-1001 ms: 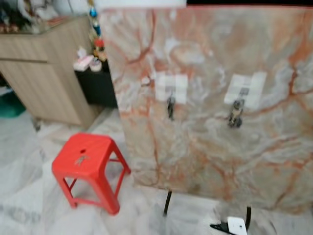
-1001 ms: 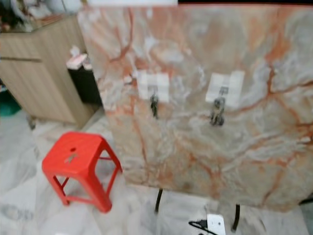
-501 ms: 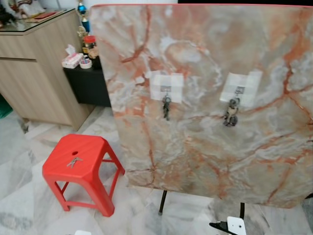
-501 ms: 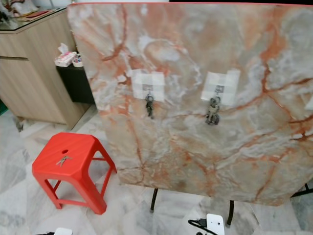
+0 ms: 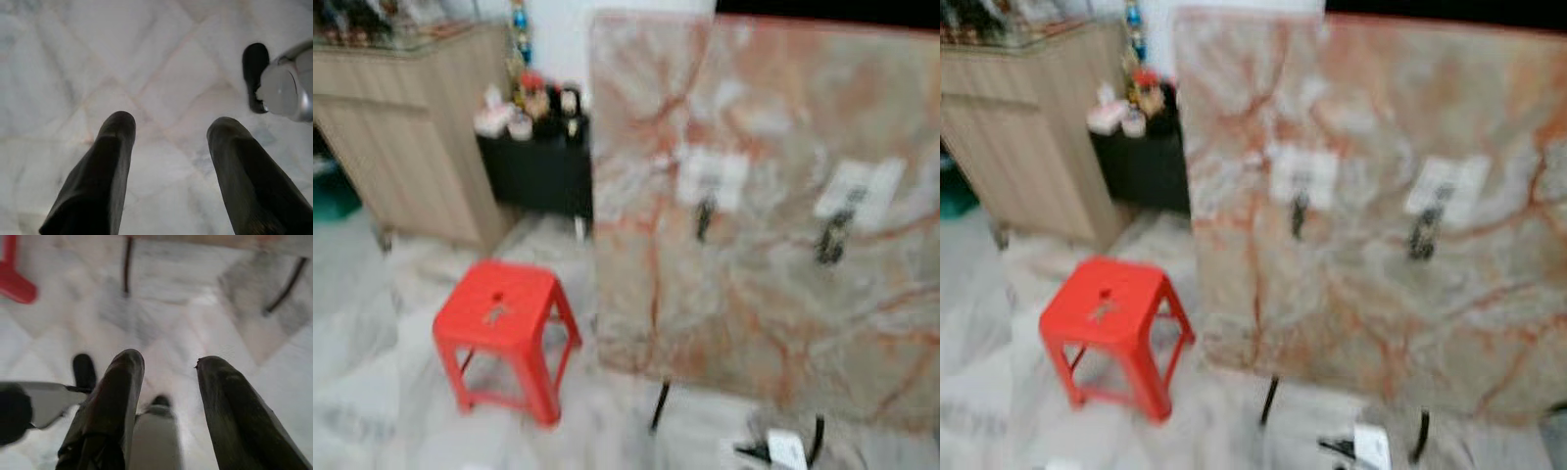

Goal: Hang keys on a hook

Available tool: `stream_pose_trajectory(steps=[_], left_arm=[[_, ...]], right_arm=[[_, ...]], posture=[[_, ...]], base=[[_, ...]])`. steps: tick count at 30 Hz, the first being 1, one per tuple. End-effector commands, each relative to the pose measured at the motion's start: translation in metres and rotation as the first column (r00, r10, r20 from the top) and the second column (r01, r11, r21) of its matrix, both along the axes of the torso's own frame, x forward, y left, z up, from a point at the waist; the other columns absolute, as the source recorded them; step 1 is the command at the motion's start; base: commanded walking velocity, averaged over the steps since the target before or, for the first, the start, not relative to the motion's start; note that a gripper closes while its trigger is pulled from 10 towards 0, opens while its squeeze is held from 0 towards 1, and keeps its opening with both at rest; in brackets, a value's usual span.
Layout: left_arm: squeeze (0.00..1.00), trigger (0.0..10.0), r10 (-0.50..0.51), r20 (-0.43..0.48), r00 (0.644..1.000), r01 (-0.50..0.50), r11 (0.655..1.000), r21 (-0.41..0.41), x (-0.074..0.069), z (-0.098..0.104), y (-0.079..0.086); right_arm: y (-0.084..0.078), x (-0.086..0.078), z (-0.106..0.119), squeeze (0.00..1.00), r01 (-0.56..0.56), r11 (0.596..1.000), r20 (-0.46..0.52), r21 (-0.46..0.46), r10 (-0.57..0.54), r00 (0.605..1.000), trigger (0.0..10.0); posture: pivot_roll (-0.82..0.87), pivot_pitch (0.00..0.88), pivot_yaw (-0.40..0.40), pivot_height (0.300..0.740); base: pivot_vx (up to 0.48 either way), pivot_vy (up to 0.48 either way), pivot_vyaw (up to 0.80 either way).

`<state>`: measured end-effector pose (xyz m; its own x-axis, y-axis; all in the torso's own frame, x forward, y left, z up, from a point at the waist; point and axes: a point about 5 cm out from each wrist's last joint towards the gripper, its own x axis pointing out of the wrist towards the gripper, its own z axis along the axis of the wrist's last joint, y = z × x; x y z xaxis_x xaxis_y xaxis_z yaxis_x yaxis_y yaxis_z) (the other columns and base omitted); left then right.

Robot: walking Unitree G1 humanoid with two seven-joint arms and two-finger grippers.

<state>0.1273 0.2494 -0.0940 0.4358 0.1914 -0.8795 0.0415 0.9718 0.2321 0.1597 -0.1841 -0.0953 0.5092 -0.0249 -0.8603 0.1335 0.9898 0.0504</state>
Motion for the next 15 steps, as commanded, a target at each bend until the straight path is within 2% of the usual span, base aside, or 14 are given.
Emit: stream_pose_trajectory(steps=[1, 15], left_arm=[[0.00, 10.0, 0.014, -0.004, 1.000, -0.014, 1.000, -0.002, -0.0015, -0.0008, -0.0006], [0.00, 10.0, 0.015, -0.002, 1.000, -0.015, 1.000, -0.011, -0.0013, -0.0013, -0.0027]], right_arm=[[-0.0064, -0.0011, 0.0004, 0.00, 0.030, 0.999, 0.002, -0.010, -0.030, 1.000, 10.0], [-0.0080, -0.0007, 0.0007, 0.00, 0.029, 1.000, 0.004, -0.007, -0.029, 1.000, 10.0]], posture=[[0.03, 0.000, 0.002, 0.722], [0.03, 0.000, -0.009, 0.722]], base=[[0.000, 0.285, 0.00], [0.000, 0.287, 0.00]])
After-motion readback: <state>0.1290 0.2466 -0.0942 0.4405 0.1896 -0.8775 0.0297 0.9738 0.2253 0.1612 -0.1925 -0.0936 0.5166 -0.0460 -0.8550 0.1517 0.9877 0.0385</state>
